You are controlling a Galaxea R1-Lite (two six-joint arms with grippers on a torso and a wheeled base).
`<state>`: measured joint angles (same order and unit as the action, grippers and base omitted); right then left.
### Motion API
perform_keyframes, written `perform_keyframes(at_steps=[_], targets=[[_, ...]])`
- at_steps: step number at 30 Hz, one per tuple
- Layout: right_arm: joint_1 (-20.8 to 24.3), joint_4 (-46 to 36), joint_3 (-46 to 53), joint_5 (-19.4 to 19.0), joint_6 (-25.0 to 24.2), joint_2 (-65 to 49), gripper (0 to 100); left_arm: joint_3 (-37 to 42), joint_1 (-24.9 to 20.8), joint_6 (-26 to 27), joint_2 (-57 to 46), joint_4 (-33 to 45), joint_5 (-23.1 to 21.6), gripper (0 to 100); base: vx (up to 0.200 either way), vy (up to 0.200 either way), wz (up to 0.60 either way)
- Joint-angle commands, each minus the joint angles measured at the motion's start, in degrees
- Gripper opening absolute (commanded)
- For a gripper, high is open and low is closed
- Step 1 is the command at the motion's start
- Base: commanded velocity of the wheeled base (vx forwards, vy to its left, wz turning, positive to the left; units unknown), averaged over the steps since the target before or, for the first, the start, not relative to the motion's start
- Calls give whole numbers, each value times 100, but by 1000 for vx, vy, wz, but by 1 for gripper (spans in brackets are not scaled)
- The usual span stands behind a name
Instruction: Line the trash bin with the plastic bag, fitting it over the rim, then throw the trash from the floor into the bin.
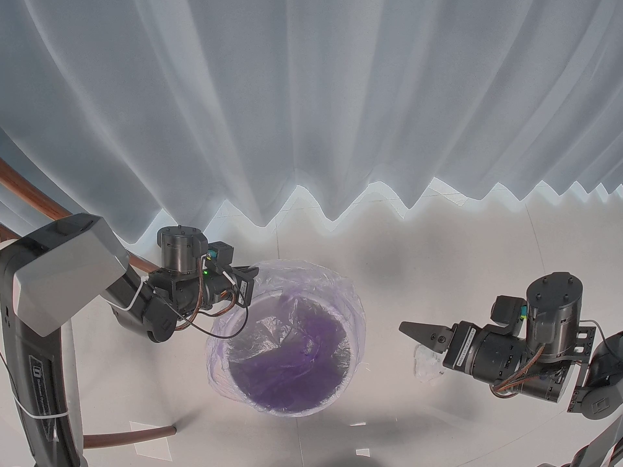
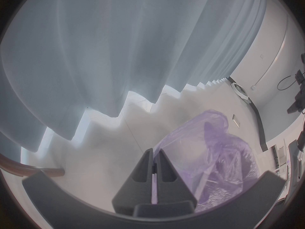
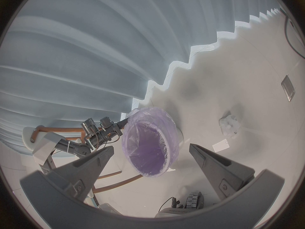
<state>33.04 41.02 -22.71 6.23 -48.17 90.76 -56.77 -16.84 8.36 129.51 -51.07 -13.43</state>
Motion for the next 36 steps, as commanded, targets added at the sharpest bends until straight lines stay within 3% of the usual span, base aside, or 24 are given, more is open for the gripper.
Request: perform_keyframes(at_steps=[1,8,24,36], targets=[[1,2,4,1,0,-14,100,-141,110,-1,329,0,-1,0,0,0,0],[1,2,4,1,0,-23,100,-370,286,-1,654,-9,7,0,0,0,0],[1,2,83,1,0,-32,100,-765,339,-617,1155,-9,254,0,0,0,0],[1,2,100,1,0,-32,100,-853,418,-634,1428,-17,333,0,0,0,0]])
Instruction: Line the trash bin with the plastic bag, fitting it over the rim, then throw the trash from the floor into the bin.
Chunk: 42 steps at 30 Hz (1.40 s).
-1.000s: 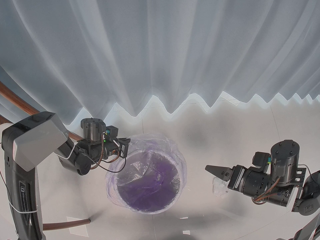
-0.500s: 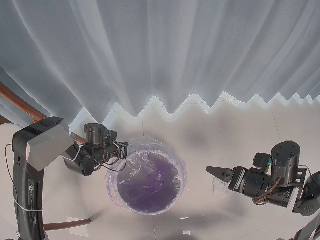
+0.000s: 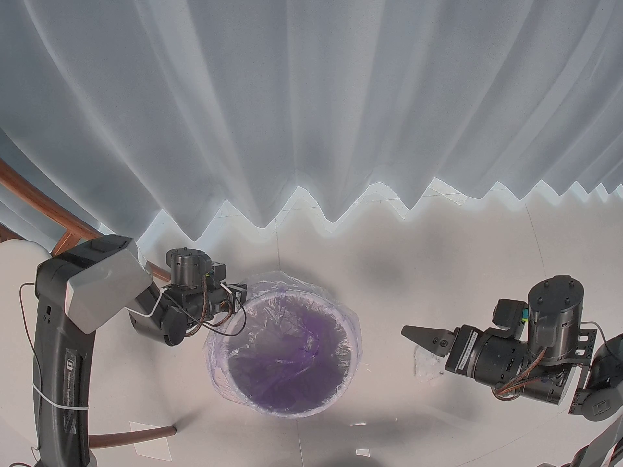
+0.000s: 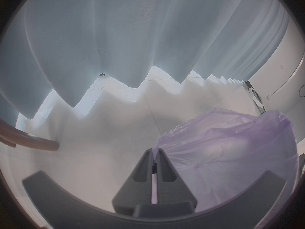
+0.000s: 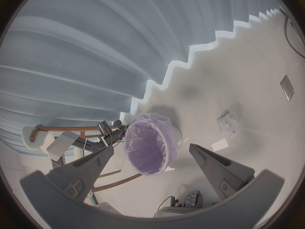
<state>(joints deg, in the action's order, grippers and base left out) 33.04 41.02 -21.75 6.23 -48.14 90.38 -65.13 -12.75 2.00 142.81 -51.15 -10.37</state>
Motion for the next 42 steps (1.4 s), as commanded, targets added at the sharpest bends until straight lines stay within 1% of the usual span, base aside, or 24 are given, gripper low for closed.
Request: perform_keyframes(at_steps=[1,7,9,10,15,18,19,22,26,27,28,30,31,33,34,35,37,39,42], targets=[[1,2,4,1,-2,15,100,-43,10,2,106,0,71,0,0,0,0],[1,2,-5,1,6,23,100,-70,10,11,80,-44,79,0,0,0,0],[1,2,-14,1,15,23,100,-43,10,2,45,-202,44,0,0,0,0],[1,2,-5,1,15,23,100,-70,10,2,36,-255,44,100,0,0,0],[10,2,-5,1,24,15,100,-17,10,-15,-166,-325,62,100,0,0,0],[10,2,-5,1,33,6,100,53,10,-174,-430,-316,88,100,0,0,0],[1,2,-5,1,33,6,100,133,10,-420,-685,-264,97,100,0,0,0],[1,2,-5,1,33,6,100,423,1,-727,-1177,-237,97,100,0,0,0],[10,2,-14,1,42,6,100,1099,10,-815,-1862,-237,71,100,0,0,0],[10,2,-14,1,42,6,100,1099,10,-815,-1862,-237,71,100,0,0,0],[10,2,-14,1,42,6,100,1539,18,-815,-2161,-246,62,100,0,0,0],[10,2,-14,1,42,15,100,1899,53,-815,-2390,-237,71,100,0,0,0],[19,2,-14,1,42,15,100,2321,89,-833,-2583,-246,97,100,0,0,0],[19,2,-14,1,42,15,100,2840,115,-824,-2794,-255,123,100,0,0,0],[19,2,-14,1,42,15,100,2840,115,-824,-2794,-255,123,100,0,0,0],[19,2,-22,1,42,23,100,3279,106,-824,-3014,-255,282,100,0,0,0],[27,2,-22,1,42,32,100,3666,18,-833,-3198,-281,475,100,0,0,0],[71,2,-22,1,42,41,100,4061,-131,-885,-3330,-378,554,100,0,0,0],[89,2,-22,1,42,50,100,4404,-342,-1176,-3339,-791,607,100,0,0,0]])
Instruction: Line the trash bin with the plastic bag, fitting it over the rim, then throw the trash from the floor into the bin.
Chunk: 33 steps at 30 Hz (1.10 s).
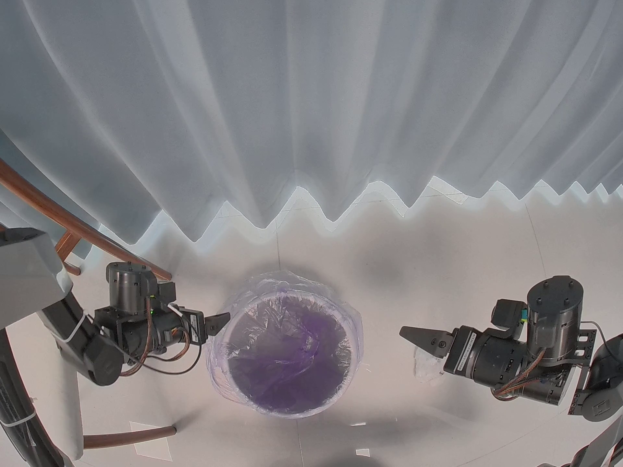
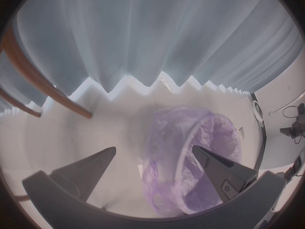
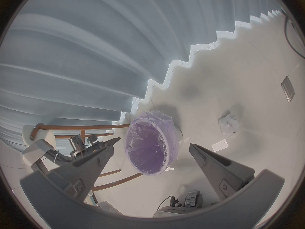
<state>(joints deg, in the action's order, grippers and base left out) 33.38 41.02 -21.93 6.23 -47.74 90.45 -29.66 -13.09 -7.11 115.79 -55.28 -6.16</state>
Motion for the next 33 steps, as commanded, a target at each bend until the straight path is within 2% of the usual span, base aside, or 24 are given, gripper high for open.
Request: perform_keyframes(at_steps=[1,6,15,18,22,27,33], targets=[[55,-6,-4,1,-7,42,100,962,-352,-370,-636,-562,185,100,-200,0,0],[55,-6,13,1,-16,25,100,1569,-519,-722,-548,-1397,185,100,-200,0,0],[55,-6,13,1,-25,34,100,2113,-440,-722,-109,-2162,246,100,-200,0,0],[55,-6,13,1,-25,25,100,2096,-361,-713,146,-2426,449,100,-200,0,0],[55,-6,22,1,-34,25,100,1841,-282,-722,788,-3102,1011,100,-150,0,0],[55,-6,13,1,-34,34,100,1736,-396,-783,893,-3102,1178,100,0,0,0],[55,-6,13,1,-34,34,100,1173,-334,-863,1078,-3085,1424,100,0,0,0]])
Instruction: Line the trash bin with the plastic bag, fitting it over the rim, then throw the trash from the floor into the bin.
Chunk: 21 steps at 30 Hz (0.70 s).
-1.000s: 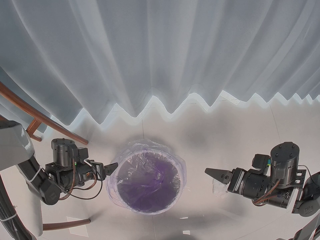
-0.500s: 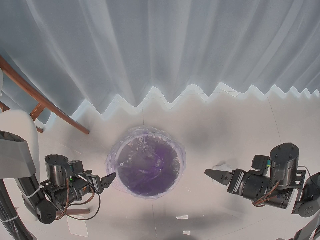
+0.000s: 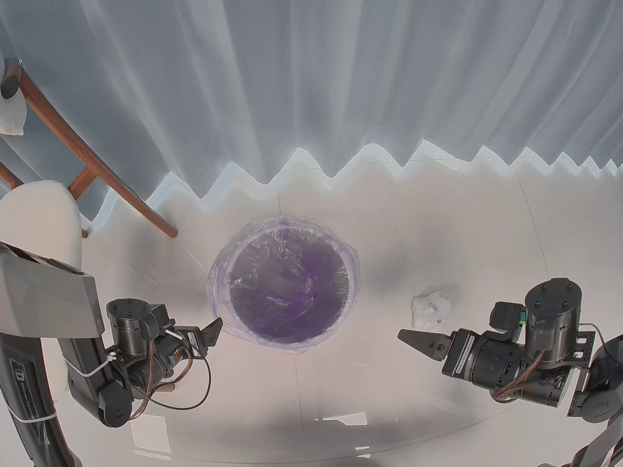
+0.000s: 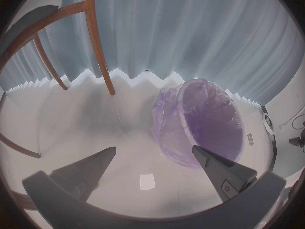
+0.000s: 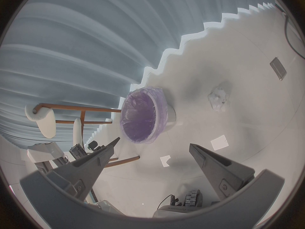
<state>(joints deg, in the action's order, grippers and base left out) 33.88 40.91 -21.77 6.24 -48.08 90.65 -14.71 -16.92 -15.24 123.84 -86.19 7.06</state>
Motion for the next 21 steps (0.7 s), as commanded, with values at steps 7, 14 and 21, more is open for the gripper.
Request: perform_keyframes(at_steps=[7,14,21], targets=[[5,5,6,0,0,14,100,-814,189,-67,790,5,129,100,0,0,0],[5,5,15,0,0,14,100,-1324,321,-67,1116,-3,129,100,0,0,0],[5,5,24,0,9,5,100,-1842,321,-76,1423,-3,112,100,0,0,0]])
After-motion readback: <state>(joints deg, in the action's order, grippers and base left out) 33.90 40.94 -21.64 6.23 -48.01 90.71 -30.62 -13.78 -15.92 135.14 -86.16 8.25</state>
